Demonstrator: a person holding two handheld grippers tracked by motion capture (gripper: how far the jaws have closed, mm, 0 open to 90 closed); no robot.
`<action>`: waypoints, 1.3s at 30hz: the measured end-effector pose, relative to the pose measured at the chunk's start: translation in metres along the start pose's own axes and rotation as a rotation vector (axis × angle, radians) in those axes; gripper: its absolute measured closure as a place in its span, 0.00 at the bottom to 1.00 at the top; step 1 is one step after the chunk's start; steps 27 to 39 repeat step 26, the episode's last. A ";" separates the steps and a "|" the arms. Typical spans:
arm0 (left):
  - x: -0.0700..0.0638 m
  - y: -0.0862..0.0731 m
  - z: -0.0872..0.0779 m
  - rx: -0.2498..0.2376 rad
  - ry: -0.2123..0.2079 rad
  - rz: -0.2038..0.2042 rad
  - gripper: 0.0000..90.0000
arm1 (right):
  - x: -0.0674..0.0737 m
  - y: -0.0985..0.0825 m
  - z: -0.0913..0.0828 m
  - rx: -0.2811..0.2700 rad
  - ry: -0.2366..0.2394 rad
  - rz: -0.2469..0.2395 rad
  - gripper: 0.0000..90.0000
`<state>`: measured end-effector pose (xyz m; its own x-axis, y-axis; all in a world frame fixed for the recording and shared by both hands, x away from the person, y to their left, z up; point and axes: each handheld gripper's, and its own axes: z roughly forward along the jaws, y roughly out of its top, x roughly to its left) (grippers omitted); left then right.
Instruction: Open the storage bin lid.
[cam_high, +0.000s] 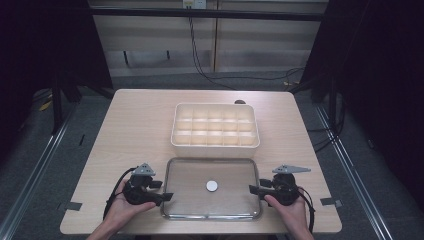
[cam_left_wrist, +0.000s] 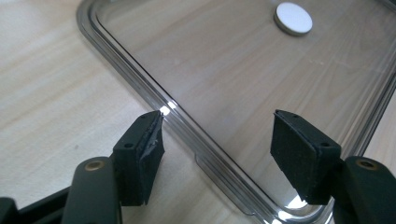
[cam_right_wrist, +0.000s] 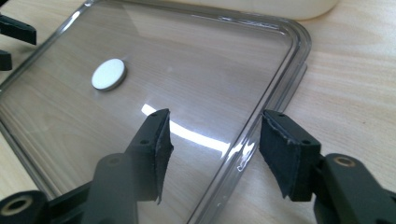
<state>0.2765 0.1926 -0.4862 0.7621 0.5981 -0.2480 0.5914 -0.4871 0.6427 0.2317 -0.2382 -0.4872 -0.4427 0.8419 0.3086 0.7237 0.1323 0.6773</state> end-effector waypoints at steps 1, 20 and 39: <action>-0.001 0.000 -0.001 -0.014 0.006 0.003 0.37 | 0.000 0.000 -0.001 -0.006 0.006 -0.003 0.47; -0.006 -0.009 -0.051 -0.231 0.105 0.014 0.28 | -0.002 -0.001 -0.054 -0.286 0.031 -0.091 0.31; -0.009 -0.018 -0.052 -0.207 0.121 0.016 0.29 | -0.014 -0.009 -0.064 -0.298 -0.015 -0.077 0.28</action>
